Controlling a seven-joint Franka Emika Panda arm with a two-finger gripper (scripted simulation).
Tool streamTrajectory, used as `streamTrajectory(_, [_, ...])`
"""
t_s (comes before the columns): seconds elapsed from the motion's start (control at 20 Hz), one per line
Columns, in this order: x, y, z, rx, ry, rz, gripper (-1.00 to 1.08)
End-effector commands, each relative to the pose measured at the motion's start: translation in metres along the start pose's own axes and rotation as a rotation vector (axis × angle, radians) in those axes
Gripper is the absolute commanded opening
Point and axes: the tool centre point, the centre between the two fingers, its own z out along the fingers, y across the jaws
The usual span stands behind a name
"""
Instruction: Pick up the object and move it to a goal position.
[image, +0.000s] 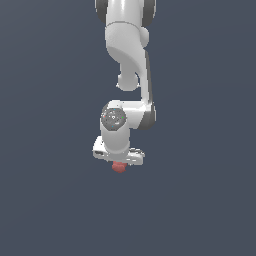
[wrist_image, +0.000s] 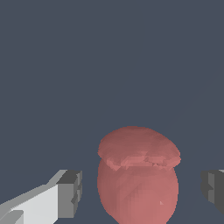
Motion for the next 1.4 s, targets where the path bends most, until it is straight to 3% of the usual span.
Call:
streamTrajectory(0.0, [-0.001, 0.000, 0.013, 0.000, -0.001, 0.001, 1.00])
streamTrajectory(0.35, [0.001, 0.000, 0.024, 0.000, -0.001, 0.001, 1.00])
streamTrajectory(0.4, [0.001, 0.000, 0.024, 0.000, -0.001, 0.001, -1.00])
streamTrajectory(1.35, [-0.008, 0.010, 0.013, 0.000, -0.001, 0.001, -1.00])
